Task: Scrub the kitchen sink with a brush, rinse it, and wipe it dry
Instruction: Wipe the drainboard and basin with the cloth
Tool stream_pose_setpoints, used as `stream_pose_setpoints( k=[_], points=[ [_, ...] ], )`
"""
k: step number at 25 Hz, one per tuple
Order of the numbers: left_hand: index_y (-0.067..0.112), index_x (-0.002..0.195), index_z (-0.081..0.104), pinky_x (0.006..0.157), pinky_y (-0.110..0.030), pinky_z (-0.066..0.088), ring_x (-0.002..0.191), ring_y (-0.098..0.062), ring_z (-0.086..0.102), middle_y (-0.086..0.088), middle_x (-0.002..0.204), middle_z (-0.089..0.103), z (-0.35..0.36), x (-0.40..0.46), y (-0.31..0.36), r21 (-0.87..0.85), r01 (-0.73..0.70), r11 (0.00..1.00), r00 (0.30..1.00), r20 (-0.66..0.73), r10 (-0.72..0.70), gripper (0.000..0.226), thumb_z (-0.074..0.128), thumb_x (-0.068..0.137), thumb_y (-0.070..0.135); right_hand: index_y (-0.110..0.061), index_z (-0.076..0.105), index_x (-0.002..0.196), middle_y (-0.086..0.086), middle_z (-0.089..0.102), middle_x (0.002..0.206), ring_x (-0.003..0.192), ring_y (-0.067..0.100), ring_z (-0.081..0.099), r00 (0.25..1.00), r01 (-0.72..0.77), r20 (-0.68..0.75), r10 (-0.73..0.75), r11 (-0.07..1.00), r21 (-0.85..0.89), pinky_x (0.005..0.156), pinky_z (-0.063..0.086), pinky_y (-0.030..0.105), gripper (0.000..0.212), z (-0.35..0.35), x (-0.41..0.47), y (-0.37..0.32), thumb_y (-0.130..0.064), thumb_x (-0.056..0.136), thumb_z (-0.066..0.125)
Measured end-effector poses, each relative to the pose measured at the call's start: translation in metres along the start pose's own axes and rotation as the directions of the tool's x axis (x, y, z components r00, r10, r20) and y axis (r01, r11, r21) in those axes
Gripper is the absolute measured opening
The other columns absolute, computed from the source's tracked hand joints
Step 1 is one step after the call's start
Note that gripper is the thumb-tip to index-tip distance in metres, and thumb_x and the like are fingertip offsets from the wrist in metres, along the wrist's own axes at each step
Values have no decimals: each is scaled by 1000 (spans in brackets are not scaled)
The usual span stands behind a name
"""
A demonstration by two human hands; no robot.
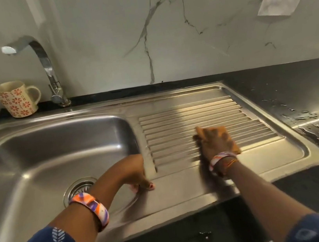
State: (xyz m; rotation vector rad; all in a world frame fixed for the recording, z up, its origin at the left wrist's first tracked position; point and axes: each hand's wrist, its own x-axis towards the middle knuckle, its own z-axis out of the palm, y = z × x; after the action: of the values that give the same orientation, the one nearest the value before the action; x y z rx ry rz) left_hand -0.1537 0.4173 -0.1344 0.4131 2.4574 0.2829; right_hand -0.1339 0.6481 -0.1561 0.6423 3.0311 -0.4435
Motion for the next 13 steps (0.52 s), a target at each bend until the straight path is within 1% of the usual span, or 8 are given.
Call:
stream_pose_setpoints(
  k=[1, 3, 4, 6, 8, 9, 11, 13],
  points=[
    [12, 55, 52, 49, -8, 42, 47, -3, 58, 7, 46, 62, -1, 2, -1, -51, 21, 998, 999, 30, -19, 39, 76, 77, 33, -33, 38, 141, 9, 34, 147, 136, 37, 28, 997, 60, 41, -61, 998, 34, 112, 27, 47, 54, 6, -10, -21, -44, 91, 19],
    [13, 57, 55, 46, -6, 45, 41, -1, 58, 7, 43, 60, -1, 6, -3, -174, 62, 983, 996, 69, -50, 32, 77, 77, 26, -34, 33, 144, 4, 25, 154, 143, 33, 17, 972, 157, 148, -183, 972, 173, 118, 13, 43, 46, 24, -28, -55, -32, 98, 32],
    [13, 58, 56, 46, -8, 47, 39, -2, 58, 6, 42, 60, -2, 7, -3, -217, 69, 974, 996, 75, -54, 30, 78, 77, 22, -32, 38, 142, 4, 34, 150, 140, 29, 25, 948, 225, 161, -274, 936, 270, 117, 16, 41, 45, 31, -36, -67, -29, 97, 38],
    [13, 59, 55, 44, -9, 47, 35, -2, 57, 8, 38, 58, 0, 7, -5, -232, 72, 970, 996, 68, -58, 30, 78, 76, 21, -25, 56, 128, 2, 59, 108, 104, 18, 53, 904, 318, 91, -419, 797, 514, 99, 41, 41, 38, 31, -50, -86, -27, 93, 42],
    [13, 61, 54, 44, -8, 46, 34, 0, 56, 9, 37, 57, 5, 6, -6, -233, 66, 970, 998, 36, -60, 30, 79, 75, 23, -9, 55, 126, -2, 54, 84, 74, 12, 51, 868, 175, 170, -466, 608, 775, 74, 49, 32, 33, 13, -53, -84, -15, 96, 43],
    [13, 64, 55, 47, -9, 48, 37, -1, 58, 8, 42, 60, 6, 5, -7, -245, 60, 968, 998, 14, -58, 29, 80, 74, 22, -3, 51, 129, -4, 53, 83, 72, 8, 51, 863, 68, 218, -456, 533, 844, 70, 49, 22, 34, 3, -48, -76, -8, 97, 42],
    [8, 83, 59, 58, -18, 56, 56, -9, 66, -1, 72, 69, 7, 3, -6, -292, 58, 955, 998, -1, -61, 28, 82, 71, 19, 0, 49, 129, -8, 52, 81, 71, 3, 49, 931, -10, 179, -317, 471, 882, 62, 46, 12, 33, -21, -34, -47, -4, 98, 40],
    [11, 100, 54, 68, -25, 58, 78, -19, 66, -8, 100, 62, 1, 5, -1, -246, 63, 967, 998, -14, -68, 42, 82, 71, 23, 1, 51, 128, -4, 51, 77, 68, 10, 48, 997, 29, 6, -80, 427, 904, 59, 41, 19, 34, -39, -14, -9, -2, 96, 42]
  ],
)
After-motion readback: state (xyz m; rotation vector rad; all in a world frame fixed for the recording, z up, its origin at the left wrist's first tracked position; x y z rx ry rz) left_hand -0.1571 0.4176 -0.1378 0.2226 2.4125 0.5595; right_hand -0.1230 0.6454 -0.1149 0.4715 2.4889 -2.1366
